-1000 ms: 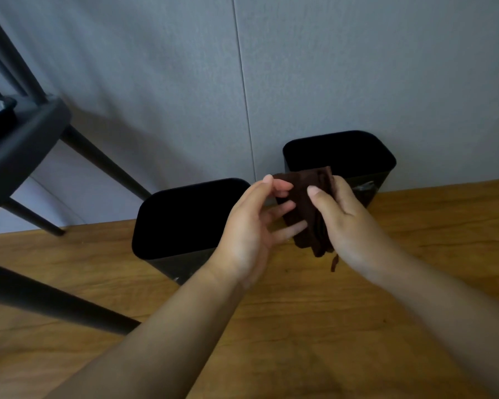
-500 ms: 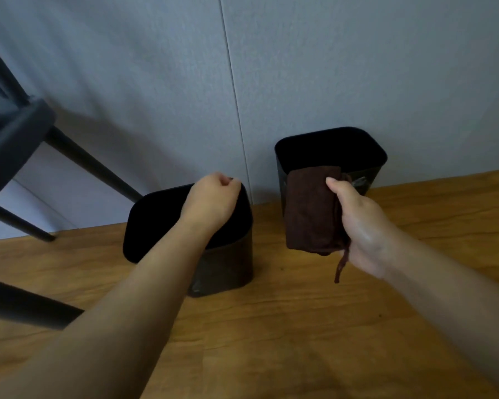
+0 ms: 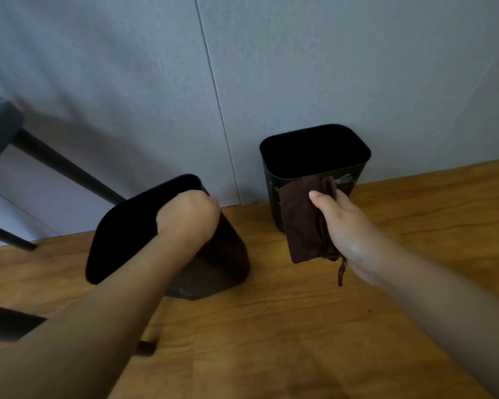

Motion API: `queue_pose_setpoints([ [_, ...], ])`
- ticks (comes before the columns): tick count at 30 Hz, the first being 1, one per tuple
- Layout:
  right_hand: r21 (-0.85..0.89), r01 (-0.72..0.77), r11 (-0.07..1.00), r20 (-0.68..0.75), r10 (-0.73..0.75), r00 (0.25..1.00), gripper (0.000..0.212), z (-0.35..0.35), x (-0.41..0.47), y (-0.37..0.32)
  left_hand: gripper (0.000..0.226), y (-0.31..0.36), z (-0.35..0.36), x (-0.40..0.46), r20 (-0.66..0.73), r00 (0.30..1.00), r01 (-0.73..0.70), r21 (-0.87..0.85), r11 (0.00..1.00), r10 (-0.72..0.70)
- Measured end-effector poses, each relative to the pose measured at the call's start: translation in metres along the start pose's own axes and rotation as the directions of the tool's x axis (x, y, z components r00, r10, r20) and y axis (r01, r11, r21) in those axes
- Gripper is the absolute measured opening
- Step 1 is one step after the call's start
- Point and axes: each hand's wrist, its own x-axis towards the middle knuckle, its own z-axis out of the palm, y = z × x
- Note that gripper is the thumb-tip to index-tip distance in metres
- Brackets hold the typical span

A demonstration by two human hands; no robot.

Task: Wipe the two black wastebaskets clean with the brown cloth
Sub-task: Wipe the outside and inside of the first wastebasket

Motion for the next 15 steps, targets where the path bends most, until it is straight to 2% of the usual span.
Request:
queue_pose_setpoints([
  [2,-0.036,0.009,0.999,-0.002,-0.009,1.000,0.045,0.001,0.000,0.002,0.014,-0.027,-0.009,-0.012,-0.074,0.991,0.093,-0.209,0.974,-0.110],
  [4,-0.056,0.028,0.998,-0.001,-0.028,1.000,0.045,0.004,0.001,0.002,0.029,-0.051,-0.010,-0.025,-0.066,0.968,0.180,-0.485,0.856,-0.241],
  [6,-0.091,0.071,0.993,0.004,-0.071,0.997,0.046,0.009,0.002,0.002,0.032,-0.065,-0.002,-0.038,-0.041,0.950,0.208,-0.659,0.723,-0.311],
  [10,-0.217,0.202,0.955,0.059,-0.193,0.979,0.034,0.021,-0.002,-0.001,0.044,-0.074,0.030,-0.065,-0.008,0.909,0.233,-0.819,0.525,-0.416],
  [13,-0.328,0.282,0.902,0.124,-0.255,0.959,0.025,0.028,-0.011,-0.002,0.048,-0.070,0.053,-0.081,0.003,0.913,0.207,-0.863,0.460,-0.407],
  [15,-0.417,0.317,0.852,0.155,-0.277,0.948,0.028,0.035,-0.018,0.002,0.050,-0.070,0.066,-0.088,0.008,0.915,0.190,-0.890,0.415,-0.403],
])
